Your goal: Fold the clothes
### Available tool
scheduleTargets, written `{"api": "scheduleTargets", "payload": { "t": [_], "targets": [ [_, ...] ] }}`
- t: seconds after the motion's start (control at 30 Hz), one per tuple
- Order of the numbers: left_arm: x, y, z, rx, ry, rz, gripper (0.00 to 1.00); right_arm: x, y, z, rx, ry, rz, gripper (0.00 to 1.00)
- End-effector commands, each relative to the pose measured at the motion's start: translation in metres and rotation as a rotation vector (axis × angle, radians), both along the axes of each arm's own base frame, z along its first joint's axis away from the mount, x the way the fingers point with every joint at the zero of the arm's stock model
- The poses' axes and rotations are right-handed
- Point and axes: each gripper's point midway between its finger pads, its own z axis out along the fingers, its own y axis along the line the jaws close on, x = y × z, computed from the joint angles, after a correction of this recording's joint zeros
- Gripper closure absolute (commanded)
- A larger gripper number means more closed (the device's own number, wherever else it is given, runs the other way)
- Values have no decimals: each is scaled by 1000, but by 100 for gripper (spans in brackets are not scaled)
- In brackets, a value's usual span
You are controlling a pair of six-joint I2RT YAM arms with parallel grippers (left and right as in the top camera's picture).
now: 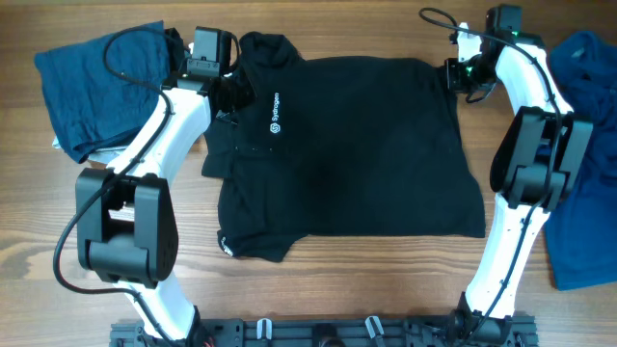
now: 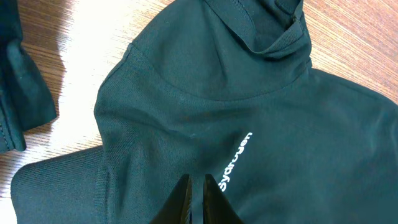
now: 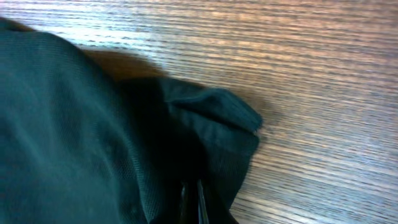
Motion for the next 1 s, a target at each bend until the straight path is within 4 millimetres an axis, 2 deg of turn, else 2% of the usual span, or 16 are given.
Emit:
{"api": "scheduleTargets", "payload": {
  "t": [0.0,0.1,0.17,0.23,0.27,0.33,0.5,0.6,0.7,0.83,0.97],
  "targets": [
    [-1,4,-8,24,12,-6,92,11,8,27,-6,-69,18,55],
    [-1,4,-8,25,13,-6,91,16,-4,37,-64,-97,-4,44],
    [-1,5,-8,26,15,-6,91,11,-6,37,-72,-75,-18,42],
    [-1,5,-8,26,15,-6,91,4,-6,34,-53,-36,-62,44],
    [-1,5,-8,25,15,-6,91,-6,-4,30,-27,22,-127,47],
    [-1,5,-8,26,15,-6,91,-13,-3,28,-3,69,-195,51],
    [-2,5,-8,26,17,-6,91,-21,-1,26,24,119,-256,53],
    [-3,5,-9,27,22,-6,91,-19,1,25,38,117,-275,65],
    [-3,5,-9,27,23,-6,91,-15,1,22,46,108,-276,71],
    [-3,5,-9,27,24,-6,91,-4,0,19,46,68,-276,96],
    [-4,6,-10,34,26,-3,90,17,-4,26,27,-36,-237,96]
  ]
}}
